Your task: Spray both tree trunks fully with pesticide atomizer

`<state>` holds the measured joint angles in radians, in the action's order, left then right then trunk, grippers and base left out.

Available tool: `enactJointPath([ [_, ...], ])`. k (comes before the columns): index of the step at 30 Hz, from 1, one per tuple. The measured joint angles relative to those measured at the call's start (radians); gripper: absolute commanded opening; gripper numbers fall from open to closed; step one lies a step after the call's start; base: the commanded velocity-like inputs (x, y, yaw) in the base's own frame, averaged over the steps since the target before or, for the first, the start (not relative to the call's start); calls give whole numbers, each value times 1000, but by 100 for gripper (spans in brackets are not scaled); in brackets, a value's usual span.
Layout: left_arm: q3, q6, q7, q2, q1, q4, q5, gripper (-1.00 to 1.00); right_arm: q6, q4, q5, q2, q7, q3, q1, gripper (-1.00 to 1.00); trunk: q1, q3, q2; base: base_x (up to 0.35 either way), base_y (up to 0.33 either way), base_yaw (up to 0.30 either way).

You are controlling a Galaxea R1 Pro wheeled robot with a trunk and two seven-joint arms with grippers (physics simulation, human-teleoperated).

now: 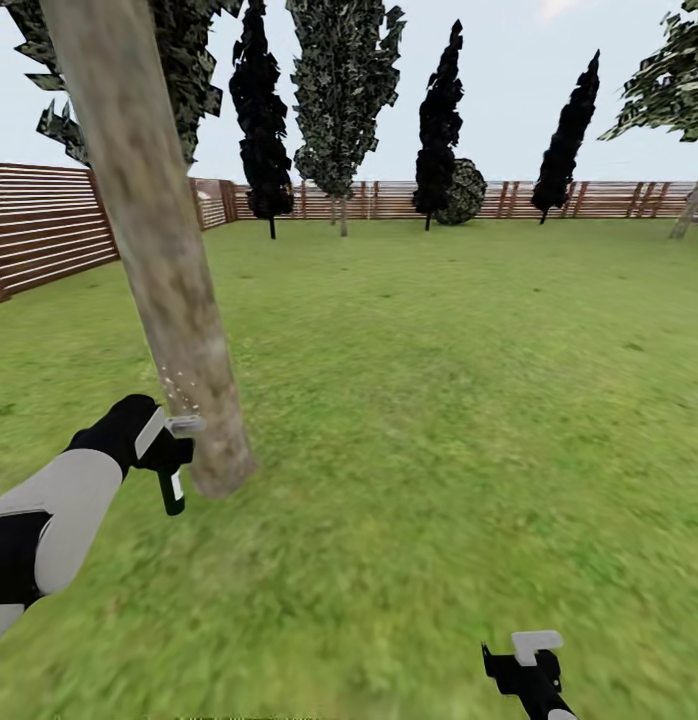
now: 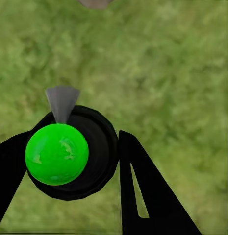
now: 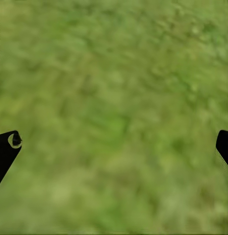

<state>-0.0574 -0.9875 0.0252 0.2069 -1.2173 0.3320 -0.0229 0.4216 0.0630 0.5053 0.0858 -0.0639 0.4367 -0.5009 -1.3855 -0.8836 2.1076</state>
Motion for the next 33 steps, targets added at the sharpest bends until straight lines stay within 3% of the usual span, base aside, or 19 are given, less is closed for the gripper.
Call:
enactJointPath([
  [10, 2, -22, -1, 6, -68, 0, -1, -100, 0, 0, 0, 0, 0, 0, 0, 100, 0, 0, 0, 52, -262, 270],
  [27, 1, -22, -2, 7, -68, -1, -3, -100, 0, 0, 0, 3, 0, 0, 0, 100, 1, 0, 0, 291, -90, 17],
  [33, -1, -22, -2, 8, -63, -2, -4, -100, 0, -1, 1, 2, 0, 0, 0, 100, 0, 0, 0, 130, 0, 217],
])
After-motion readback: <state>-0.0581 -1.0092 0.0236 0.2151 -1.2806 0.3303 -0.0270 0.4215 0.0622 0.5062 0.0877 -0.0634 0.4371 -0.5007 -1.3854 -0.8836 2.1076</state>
